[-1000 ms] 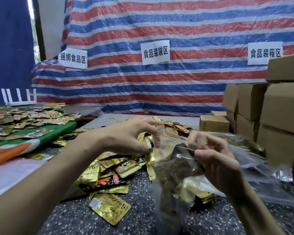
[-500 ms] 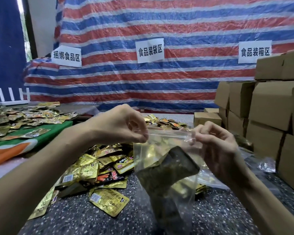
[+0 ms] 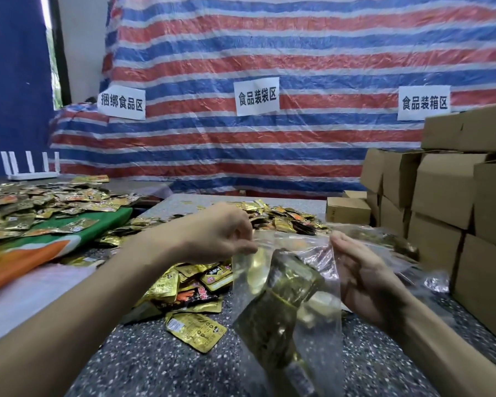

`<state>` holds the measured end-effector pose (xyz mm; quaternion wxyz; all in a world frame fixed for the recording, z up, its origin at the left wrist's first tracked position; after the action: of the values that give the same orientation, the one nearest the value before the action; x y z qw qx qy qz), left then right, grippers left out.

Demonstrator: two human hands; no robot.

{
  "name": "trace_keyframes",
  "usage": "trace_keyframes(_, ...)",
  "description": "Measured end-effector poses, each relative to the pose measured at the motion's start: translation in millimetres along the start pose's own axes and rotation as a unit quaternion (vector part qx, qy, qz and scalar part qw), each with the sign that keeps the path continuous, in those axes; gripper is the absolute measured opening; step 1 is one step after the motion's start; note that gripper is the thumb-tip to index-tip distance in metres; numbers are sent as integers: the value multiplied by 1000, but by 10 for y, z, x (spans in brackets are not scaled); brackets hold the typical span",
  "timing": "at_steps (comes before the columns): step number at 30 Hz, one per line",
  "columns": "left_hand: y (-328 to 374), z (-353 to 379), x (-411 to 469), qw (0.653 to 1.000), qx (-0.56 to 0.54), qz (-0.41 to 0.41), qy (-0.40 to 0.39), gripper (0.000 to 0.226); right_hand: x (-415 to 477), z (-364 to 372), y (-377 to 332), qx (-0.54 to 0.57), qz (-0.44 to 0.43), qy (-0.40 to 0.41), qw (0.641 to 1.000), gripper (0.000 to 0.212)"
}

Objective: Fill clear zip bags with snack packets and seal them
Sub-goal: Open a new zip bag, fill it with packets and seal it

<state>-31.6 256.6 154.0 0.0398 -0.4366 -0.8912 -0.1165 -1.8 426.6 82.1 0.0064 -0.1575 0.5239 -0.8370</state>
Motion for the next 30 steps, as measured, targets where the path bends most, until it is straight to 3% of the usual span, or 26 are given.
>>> trace_keyframes(5, -15, -102, -56, 994, -102, 8, 30, 18, 38, 62, -4, 3, 6, -23, 1000, 10)
trace_keyframes(11, -77, -53, -82, 994, -84, -17, 69, 41, 158, 123, 40, -33, 12, -56, 998, 12)
trace_keyframes(16, -109, 76, -70, 995, -94, -24, 28, 50, 196, 87, 83, -7, 16, -29, 999, 13)
trace_keyframes(20, -78, 259, -81, 991, -123, 6, -58, 18, 252, 133, -52, 5, -26, -35, 999, 16)
trace_keyframes(23, -114, 267, -95, 987, -154, 3, -50, 10, 263, 108, -137, -118, -39, -31, 992, 13)
trace_keyframes(26, -179, 103, -146, 985, -173, -2, 6, 8, 204, 97, -331, -325, -86, -31, 941, 16)
trace_keyframes(30, -187, -128, -215, 982, -177, -5, 64, 14, 95, 237, -559, -546, -138, -95, 821, 15)
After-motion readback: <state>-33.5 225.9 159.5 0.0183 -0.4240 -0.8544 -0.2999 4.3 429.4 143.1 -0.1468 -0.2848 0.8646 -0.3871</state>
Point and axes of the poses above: each hand's wrist, its own x-axis towards the middle knuckle, its own z-axis out of the palm, y = z × x, the point moved 9 cm from there along x, towards the middle knuckle, and after that the axes turned 6 degrees about -y, right-handed, at the moved point
